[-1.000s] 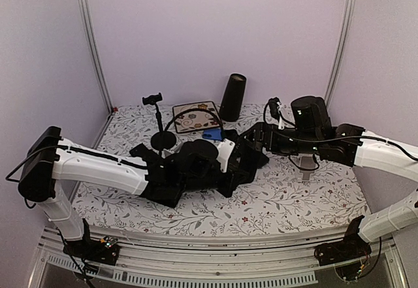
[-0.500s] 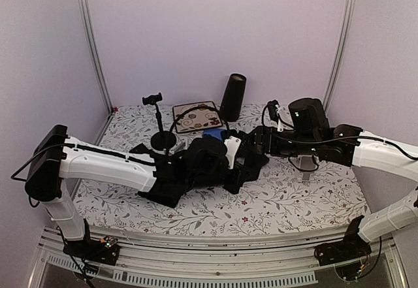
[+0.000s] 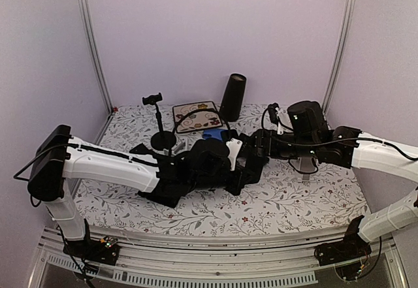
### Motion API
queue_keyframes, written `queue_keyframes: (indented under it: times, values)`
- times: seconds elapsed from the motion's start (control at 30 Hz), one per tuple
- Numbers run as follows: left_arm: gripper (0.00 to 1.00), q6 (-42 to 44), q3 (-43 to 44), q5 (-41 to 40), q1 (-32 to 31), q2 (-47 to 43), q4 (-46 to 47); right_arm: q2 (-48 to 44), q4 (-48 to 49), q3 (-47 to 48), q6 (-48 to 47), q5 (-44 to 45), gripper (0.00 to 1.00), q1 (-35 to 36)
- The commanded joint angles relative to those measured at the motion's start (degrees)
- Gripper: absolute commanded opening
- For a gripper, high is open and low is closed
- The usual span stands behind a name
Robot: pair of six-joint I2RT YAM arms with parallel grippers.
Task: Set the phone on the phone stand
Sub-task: Pass from the left arm to the right
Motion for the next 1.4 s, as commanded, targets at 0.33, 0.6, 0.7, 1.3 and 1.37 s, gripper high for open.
queue_keyframes:
  times: [0.33, 0.6, 0.7, 1.3, 1.37]
  values:
    - [0.36, 0.3, 1.5, -1.3, -0.5, 0.3, 1.4, -2.0, -1.7, -0.1, -1.4, 3.3, 0.26, 0.0]
    - [0.61, 0.3, 0.6, -0.9, -0.6, 0.0, 2.2, -2.9, -2.1, -0.3, -1.7, 3.2, 0.23, -1.2]
    - [0.68, 0.2, 0.0, -0.9, -0.6, -0.3, 2.4, -3.1, -2.1, -0.3, -1.8, 3.1, 0.22, -1.6]
    - [0.96, -0.8, -3.8, -1.1, -0.5, -3.2, 5.2, -5.3, -5.2, -0.5, -3.4, 5.7, 0.22, -4.7]
    - [0.96, -0.9, -4.4, -1.3, -0.5, -3.7, 5.7, -5.8, -6.0, -0.5, -3.7, 6.5, 0.22, -5.1]
